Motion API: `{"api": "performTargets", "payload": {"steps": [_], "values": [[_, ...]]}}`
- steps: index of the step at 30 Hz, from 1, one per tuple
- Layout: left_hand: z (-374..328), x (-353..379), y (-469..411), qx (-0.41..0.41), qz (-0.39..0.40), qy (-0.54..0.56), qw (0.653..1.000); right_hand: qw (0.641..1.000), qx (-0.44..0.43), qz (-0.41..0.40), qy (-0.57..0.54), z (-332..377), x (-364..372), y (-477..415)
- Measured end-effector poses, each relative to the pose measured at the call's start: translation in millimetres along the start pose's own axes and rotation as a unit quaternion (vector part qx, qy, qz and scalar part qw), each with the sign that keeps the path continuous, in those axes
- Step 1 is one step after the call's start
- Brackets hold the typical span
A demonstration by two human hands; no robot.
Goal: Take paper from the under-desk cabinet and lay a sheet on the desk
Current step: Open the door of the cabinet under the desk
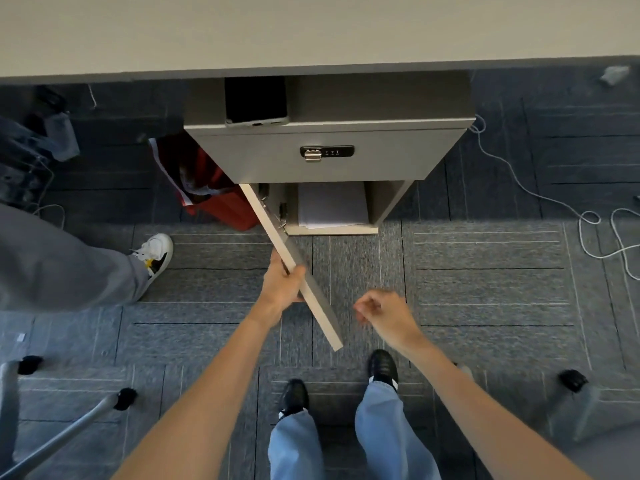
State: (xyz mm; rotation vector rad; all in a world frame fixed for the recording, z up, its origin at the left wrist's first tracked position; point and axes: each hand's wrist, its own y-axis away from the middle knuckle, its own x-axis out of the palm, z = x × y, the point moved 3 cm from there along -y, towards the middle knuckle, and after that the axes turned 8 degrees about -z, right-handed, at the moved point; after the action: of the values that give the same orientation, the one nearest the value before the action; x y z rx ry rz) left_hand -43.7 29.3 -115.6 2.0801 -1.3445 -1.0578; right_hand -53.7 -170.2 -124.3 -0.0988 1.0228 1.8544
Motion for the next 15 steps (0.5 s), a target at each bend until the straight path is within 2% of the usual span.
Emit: {"api": "performTargets", "payload": {"steps": [6, 11, 15], "values": [[22, -49, 3, 0.104, -0.034, -0.151, 0.982, 0.996, 0.035, -0.037, -0.070, 6, 34, 15], [31, -87, 1, 0.153, -0.088, -0.334, 0.926, 0.995, 0.048, -0.048, -0.073, 12, 59, 24], [35, -103, -4, 0.180, -0.111, -0.393, 0.895, 0.995, 0.041, -0.059, -0.069, 18, 70, 22]]}}
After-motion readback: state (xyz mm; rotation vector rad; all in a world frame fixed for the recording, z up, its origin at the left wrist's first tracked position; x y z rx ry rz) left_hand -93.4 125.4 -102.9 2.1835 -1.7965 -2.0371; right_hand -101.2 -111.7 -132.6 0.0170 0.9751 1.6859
